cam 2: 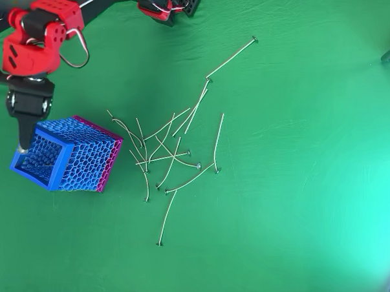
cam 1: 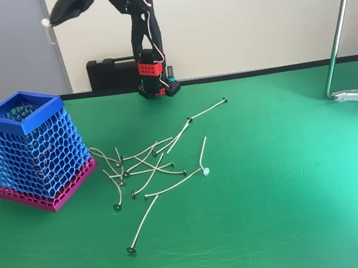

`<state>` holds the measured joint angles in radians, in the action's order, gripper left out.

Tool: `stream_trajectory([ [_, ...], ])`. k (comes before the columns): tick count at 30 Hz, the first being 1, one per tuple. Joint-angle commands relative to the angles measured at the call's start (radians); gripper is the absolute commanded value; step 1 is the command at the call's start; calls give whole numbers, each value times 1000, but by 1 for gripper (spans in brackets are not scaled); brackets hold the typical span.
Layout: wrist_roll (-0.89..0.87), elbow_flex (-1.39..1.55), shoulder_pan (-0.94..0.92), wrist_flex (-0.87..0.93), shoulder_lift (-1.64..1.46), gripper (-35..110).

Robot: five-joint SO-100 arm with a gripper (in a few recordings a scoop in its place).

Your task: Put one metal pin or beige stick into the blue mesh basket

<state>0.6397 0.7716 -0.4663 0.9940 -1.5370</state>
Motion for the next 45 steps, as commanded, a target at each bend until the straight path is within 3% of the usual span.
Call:
stream_trajectory([
  [1, 20, -41, -38, -78, 35, 1],
  [9, 110, 0, -121, -253, 155, 1],
  [45, 281, 175, -158, -319, 236, 1],
])
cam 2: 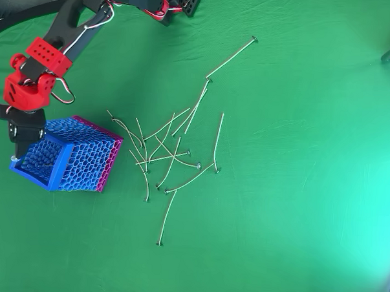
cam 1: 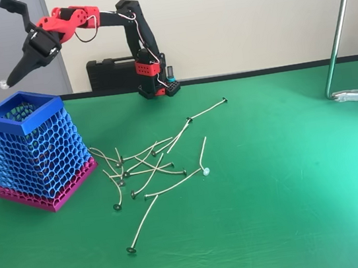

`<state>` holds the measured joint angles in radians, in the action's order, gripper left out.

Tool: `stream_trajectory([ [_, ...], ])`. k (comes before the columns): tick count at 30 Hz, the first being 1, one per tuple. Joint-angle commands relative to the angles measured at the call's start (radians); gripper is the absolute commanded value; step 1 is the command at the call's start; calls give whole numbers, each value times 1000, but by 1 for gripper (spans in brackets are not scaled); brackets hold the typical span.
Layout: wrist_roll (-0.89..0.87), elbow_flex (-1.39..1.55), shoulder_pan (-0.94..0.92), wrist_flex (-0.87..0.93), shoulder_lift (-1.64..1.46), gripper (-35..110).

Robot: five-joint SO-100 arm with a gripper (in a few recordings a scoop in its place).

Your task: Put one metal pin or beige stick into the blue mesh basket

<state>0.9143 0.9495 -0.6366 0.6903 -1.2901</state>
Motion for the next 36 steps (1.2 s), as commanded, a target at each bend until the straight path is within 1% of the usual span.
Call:
stream_trajectory([
  [1, 6, -2, 14, -15, -12, 2],
  [4, 15, 5, 18, -12, -15, 8],
  [9, 38, 17, 20, -12, -18, 15],
  [15, 40, 18, 18, -35, -17, 18],
  [18, 37, 18, 20, -48, -17, 15],
  [20, 43, 23, 23, -46, -20, 2],
  [21, 35, 26, 25, -46, -25, 1],
  [28, 28, 123, 51, -55, -80, 1],
  [32, 3, 295, 87, -126, -178, 1],
  [36, -28, 451, 140, -147, -278, 1],
])
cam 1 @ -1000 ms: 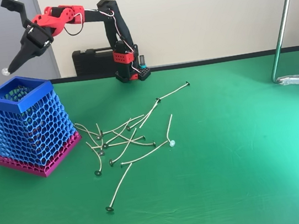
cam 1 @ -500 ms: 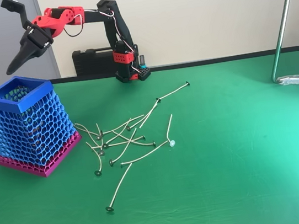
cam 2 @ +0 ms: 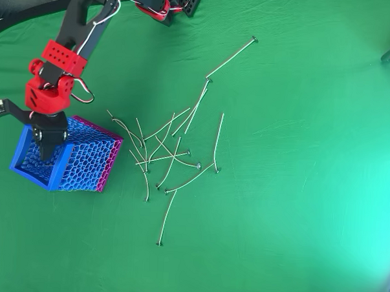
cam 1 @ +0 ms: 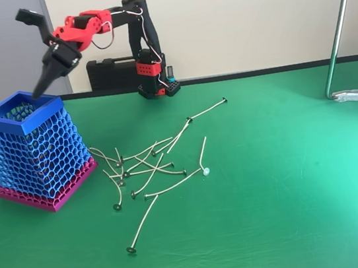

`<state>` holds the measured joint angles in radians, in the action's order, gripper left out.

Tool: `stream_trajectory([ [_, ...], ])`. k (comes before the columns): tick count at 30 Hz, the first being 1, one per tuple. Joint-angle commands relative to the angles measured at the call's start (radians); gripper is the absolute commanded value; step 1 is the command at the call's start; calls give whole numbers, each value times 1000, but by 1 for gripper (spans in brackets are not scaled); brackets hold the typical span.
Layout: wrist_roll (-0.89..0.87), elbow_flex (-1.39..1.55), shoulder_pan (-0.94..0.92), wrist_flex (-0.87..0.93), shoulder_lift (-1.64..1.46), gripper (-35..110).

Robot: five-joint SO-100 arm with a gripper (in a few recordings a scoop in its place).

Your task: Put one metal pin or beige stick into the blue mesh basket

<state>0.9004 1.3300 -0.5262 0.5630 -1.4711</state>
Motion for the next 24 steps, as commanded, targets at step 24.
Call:
stream_trajectory([
  [24, -379, 502, 285, 400, -701, 1],
])
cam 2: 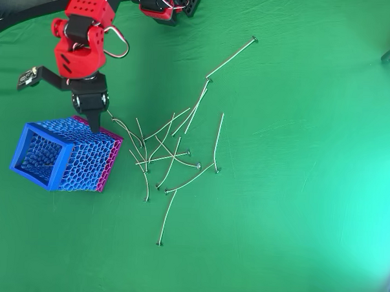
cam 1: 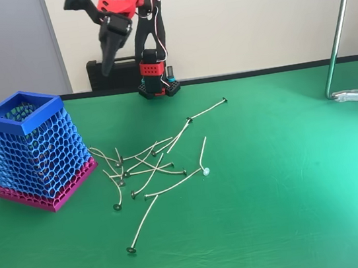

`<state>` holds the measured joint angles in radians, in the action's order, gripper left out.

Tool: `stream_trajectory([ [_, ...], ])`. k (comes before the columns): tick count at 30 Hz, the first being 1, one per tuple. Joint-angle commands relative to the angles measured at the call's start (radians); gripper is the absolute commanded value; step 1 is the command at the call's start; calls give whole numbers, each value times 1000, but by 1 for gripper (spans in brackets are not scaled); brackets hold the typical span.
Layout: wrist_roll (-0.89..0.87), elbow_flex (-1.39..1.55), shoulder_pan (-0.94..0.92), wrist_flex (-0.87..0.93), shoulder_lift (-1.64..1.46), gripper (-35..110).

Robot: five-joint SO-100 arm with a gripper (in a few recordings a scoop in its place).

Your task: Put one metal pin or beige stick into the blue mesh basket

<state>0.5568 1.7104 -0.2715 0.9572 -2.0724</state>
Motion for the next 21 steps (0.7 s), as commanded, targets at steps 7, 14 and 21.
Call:
stream_trajectory([
  [7, -152, 535, 130, -67, -380, 1],
  [14, -242, 839, 202, -161, -600, 1],
  [21, -295, 1146, 253, -258, -833, 1],
])
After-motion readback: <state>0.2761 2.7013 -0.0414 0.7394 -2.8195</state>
